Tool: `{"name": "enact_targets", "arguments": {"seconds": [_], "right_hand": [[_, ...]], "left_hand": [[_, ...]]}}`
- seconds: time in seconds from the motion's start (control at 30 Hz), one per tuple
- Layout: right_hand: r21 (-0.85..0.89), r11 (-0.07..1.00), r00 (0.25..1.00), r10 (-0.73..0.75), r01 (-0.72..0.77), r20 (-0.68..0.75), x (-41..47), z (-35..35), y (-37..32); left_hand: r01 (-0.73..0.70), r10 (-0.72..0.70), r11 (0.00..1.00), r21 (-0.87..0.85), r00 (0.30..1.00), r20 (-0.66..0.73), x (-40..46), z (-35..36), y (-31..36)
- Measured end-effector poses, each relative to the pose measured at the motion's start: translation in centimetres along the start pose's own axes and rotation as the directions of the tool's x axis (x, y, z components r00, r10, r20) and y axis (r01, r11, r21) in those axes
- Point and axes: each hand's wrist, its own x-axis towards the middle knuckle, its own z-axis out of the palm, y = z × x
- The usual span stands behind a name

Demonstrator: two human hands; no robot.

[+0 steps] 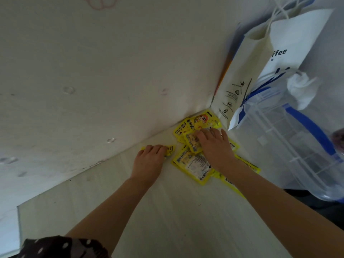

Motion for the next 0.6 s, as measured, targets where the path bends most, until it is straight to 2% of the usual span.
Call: {"name": "enact_targets", "arguments": {"seconds": [0.1, 0.2, 0.27, 0.33, 0.4, 0.47, 0.53, 0.6], "right_hand": [[-0.018, 1.0, 1.0, 0.013, -0.012, 0.018, -0.4, -0.2, 0.1], [0.01, 0.999, 0.997, 0.044, -0.043, -0.065, -1.3, -0.8, 0.5], [0.135, 0.987, 0.98, 0.107, -0.084, -0.17, -2.4, -1.6, 0.8], [0.323, 0.933, 0.954, 0.228, -0.157, -0.195, -4.1, -2.6, 1.2], [0.509, 0.817, 0.921, 0.373, -0.271, -0.11, -5.8, -3.0, 1.8], [0.682, 0.622, 0.865, 0.501, -0.385, 0.031, -7.6, -3.0, 2.4], [0.765, 0.461, 0.803, 0.583, -0.45, 0.121, -9.3, -2.7, 3.1], [0.794, 0.354, 0.755, 0.628, -0.494, 0.19, -10.7, -1.9, 3.8]], "left_hand": [[0.011, -0.011, 1.0, 0.003, 1.0, -0.008, -0.3, -0.4, 0.1], [0.03, -0.03, 0.999, -0.032, 1.0, -0.005, -0.7, -1.1, 0.3], [0.044, -0.045, 0.996, -0.08, 0.999, -0.011, -0.7, -1.9, 0.7], [0.049, -0.056, 0.99, -0.13, 0.997, -0.05, -0.7, -3.0, 1.4], [0.086, -0.099, 0.968, -0.238, 0.994, -0.044, -0.5, -4.1, 2.3], [0.163, -0.177, 0.91, -0.38, 0.984, -0.001, -0.3, -4.9, 3.1], [0.213, -0.238, 0.826, -0.523, 0.971, 0.019, 0.0, -5.5, 4.0], [0.265, -0.307, 0.702, -0.661, 0.95, 0.055, 0.3, -5.8, 5.1]]}}
